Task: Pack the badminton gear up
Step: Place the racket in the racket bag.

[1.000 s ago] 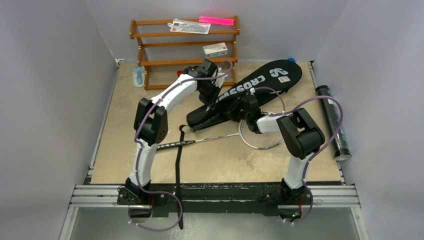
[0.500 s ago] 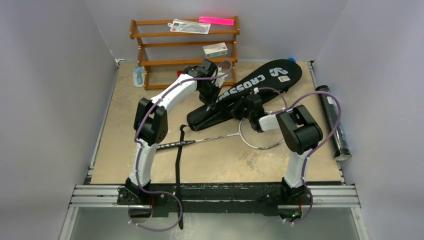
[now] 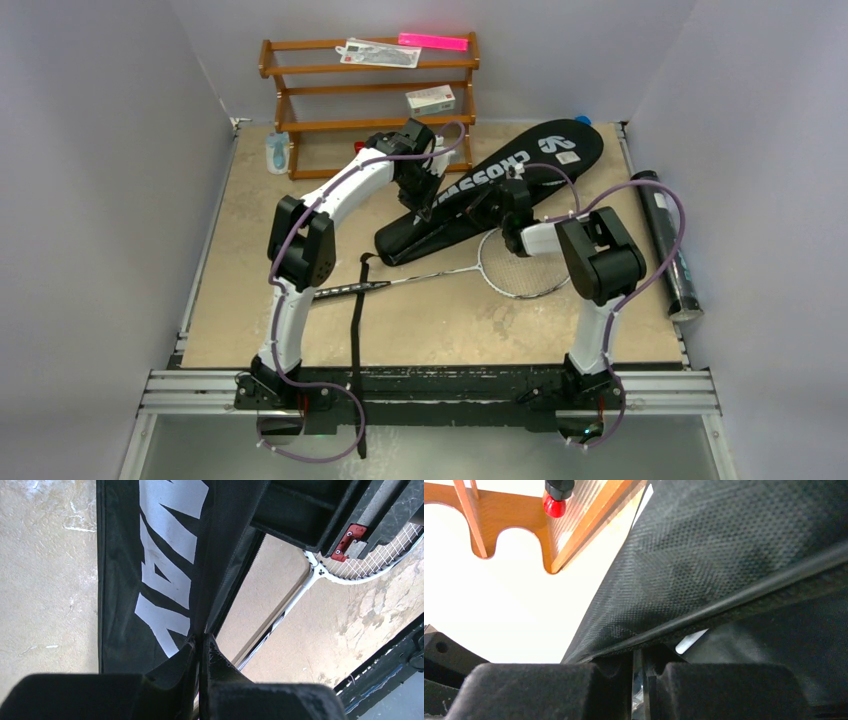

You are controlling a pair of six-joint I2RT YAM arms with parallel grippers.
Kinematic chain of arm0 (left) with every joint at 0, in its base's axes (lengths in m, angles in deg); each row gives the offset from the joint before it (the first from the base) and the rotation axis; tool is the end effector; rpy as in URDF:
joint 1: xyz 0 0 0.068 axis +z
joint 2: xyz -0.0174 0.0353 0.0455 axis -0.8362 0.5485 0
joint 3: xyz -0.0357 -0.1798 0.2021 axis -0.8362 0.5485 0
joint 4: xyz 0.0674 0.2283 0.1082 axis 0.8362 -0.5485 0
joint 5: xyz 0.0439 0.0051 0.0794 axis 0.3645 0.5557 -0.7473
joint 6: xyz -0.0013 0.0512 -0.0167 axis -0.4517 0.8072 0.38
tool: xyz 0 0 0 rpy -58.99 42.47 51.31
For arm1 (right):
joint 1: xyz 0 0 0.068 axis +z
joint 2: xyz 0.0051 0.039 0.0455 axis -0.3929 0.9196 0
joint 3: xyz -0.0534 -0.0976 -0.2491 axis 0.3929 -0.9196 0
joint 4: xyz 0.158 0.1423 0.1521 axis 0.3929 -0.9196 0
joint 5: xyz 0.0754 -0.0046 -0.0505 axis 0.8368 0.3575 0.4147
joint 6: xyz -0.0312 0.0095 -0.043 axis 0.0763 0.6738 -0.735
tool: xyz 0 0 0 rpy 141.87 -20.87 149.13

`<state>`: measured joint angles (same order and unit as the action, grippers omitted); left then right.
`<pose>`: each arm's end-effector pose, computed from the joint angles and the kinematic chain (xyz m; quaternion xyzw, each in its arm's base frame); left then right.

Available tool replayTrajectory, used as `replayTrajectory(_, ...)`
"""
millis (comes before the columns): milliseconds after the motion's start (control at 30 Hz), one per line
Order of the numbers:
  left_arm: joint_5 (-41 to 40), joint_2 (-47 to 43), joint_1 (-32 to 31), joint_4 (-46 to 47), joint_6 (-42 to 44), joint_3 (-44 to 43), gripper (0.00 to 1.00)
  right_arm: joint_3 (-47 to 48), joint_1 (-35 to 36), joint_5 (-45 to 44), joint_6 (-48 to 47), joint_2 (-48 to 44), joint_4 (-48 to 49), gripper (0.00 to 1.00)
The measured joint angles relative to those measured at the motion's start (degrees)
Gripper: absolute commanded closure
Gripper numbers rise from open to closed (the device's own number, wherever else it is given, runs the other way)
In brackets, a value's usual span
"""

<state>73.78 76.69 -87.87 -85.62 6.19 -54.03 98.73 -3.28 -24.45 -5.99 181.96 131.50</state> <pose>0.3984 -0.2538 0.2387 0.2844 0.9241 -0.2076 0.1484 0.3687 0.1408 0.1453 0.2410 0.7662 0.4532 0.3867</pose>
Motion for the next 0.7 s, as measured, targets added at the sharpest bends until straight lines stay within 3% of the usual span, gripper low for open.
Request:
replayTrajectory(300,-0.8,0.0,0.0,-0.2,0.4,0.0,0.52,-1.9,0.1,0.1,-0.7,-0.1,1.8,0.89)
replayTrajectory(700,-12.2,-2.8,-4.4,3.2,5.0,4.7,0.35,-3.8,1.8,4.2,-0.7,-0.3,5.8,0.89)
